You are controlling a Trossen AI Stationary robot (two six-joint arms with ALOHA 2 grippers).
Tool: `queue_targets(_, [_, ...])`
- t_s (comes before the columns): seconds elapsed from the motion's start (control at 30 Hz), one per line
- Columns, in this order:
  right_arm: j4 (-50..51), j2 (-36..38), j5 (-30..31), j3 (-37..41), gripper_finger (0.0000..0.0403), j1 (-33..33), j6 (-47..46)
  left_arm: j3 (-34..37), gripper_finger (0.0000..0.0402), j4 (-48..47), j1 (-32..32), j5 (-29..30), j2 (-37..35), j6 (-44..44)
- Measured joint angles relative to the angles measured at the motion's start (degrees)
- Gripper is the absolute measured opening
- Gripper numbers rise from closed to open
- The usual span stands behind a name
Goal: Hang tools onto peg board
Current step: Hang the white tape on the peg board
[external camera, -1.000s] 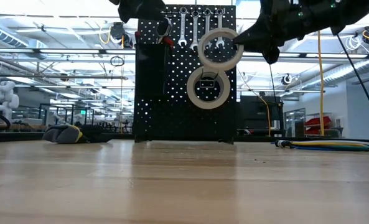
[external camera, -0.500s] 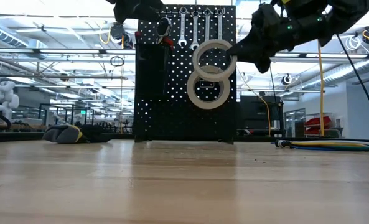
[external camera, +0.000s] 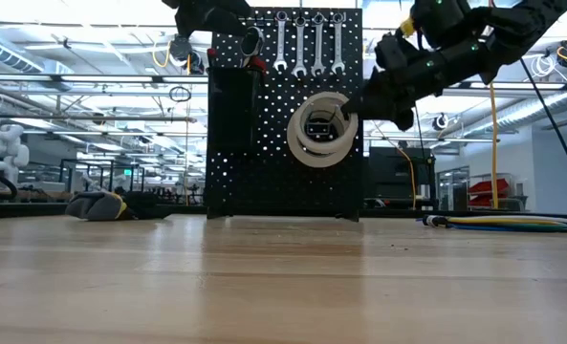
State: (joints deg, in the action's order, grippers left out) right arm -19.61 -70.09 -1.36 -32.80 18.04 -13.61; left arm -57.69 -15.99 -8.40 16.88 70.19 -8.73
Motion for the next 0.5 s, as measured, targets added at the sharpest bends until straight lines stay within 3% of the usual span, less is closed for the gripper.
queue_targets(0.13, [0.04,-0.06,0.04,0.0,0.0082,0.09,-2.08,0.0,0.0212,-0.01,0.0,0.0,0.0,0.02])
queue_targets(0.37, [0.17,-0.04,0.67,0.0,0.0171,0.11,-3.47,0.02,0.0212,-0.31,0.0,-0.02,0.0,0.09])
queue_targets(0.5, [1.77,-0.04,1.94,0.0,0.018,0.15,-3.98,0.02,0.0212,-0.68,0.0,-0.02,0.0,0.12])
